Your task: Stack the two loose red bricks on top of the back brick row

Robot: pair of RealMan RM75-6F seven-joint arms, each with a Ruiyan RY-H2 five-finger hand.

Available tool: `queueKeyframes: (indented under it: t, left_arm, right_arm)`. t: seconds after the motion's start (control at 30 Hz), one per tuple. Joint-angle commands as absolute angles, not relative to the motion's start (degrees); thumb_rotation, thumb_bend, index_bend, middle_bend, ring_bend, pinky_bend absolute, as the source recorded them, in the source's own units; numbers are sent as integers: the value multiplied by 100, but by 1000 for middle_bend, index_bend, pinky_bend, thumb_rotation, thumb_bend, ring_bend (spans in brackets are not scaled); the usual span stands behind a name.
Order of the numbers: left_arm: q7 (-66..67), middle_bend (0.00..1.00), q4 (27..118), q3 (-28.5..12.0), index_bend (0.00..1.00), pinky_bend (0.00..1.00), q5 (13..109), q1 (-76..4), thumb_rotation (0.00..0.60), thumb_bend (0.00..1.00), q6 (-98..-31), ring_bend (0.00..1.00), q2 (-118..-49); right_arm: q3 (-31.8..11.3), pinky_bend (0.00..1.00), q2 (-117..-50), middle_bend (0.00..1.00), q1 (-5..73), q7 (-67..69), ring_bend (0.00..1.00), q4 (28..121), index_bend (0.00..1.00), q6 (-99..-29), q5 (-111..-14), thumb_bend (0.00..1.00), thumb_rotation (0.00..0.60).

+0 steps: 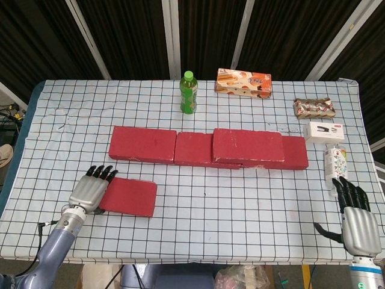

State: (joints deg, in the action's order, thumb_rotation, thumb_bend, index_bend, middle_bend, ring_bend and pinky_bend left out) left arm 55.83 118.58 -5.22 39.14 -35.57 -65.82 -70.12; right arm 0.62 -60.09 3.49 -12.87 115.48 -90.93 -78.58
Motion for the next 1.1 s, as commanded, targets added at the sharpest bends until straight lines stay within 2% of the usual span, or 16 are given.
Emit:
queueKeyframes:
  t: [0.03, 0.57, 1.1]
  left_arm:
    - [5522, 0, 11599, -479, 17, 29, 3724, -3705, 600, 0, -6560, 0, -7219]
    - [5272, 0, 11283, -311, 9, 29, 3202, -4136, 600, 0, -6247, 0, -7417]
    - [5233, 0, 11764, -144, 9, 29, 3264, -4325, 600, 0, -6670, 0, -7096]
  right_arm:
    - [40, 0, -6009, 0, 337, -1311, 0, 11549, 1, -9068, -7846, 154, 600]
    - [-86, 0, -6024, 0, 285, -1454, 0, 11590, 1, -8900, -7733, 154, 600]
    - [-188, 0, -6008, 0, 218, -1406, 0, 11615, 1, -8837, -7703, 154, 600]
